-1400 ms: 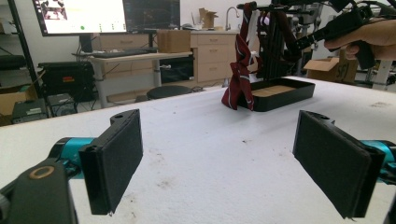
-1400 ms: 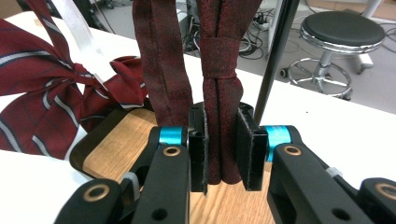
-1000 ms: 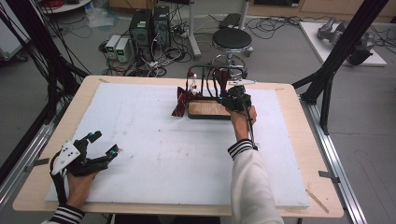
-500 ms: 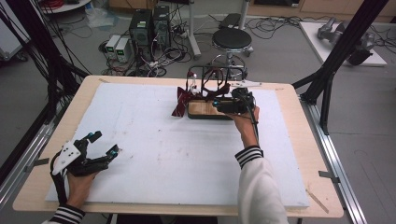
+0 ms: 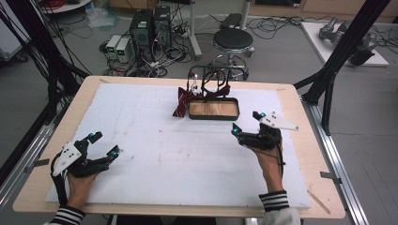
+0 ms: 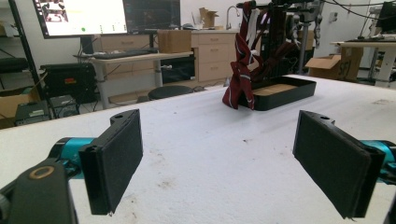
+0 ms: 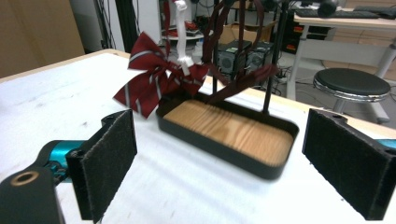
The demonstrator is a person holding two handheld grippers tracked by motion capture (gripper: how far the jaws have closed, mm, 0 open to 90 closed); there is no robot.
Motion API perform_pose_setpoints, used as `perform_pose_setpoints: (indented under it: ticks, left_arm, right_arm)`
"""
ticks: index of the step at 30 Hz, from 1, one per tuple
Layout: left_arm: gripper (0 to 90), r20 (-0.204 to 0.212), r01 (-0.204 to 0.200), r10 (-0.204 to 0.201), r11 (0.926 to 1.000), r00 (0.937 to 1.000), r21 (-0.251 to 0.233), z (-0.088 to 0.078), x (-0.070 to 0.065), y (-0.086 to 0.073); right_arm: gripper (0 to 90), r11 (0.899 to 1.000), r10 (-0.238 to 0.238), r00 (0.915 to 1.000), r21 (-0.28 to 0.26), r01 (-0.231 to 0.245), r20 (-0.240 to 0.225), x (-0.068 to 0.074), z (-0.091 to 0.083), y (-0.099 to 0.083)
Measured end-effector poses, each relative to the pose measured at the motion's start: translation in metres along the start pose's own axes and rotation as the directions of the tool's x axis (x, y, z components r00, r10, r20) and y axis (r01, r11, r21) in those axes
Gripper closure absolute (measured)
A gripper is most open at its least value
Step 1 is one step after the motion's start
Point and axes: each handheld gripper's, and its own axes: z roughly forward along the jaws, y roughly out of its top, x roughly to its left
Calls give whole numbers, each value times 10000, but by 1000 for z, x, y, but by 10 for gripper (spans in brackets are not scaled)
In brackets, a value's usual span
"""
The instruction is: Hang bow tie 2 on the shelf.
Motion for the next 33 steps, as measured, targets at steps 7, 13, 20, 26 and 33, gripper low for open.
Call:
perform_pose_setpoints:
  ticks: [7,13,20,26,33]
  left_arm:
    - [163,24,-19,19,10000,10000,-16,0,0,0]
    - [163,26,-72,72,10000,10000,30,0,0,0]
    - [163,8,-81,81,10000,10000,-16,0,-1,0]
    - [163,-27,-157,157,9999,9999,-40,-1,-1,0]
    - [163,-78,-131,131,9999,9999,-87,-1,-2,0]
  right_arm:
    - [92,9978,-208,9993,-623,226,301,12,-28,-26]
    - [92,9831,-248,9978,-1795,355,615,18,-51,-55]
    - [93,9721,-202,9923,-2295,482,1225,18,-57,-83]
    - [93,9736,-8,9883,-2255,355,1523,10,-54,-95]
    - [93,9752,-85,9886,-2176,415,1504,10,-52,-98]
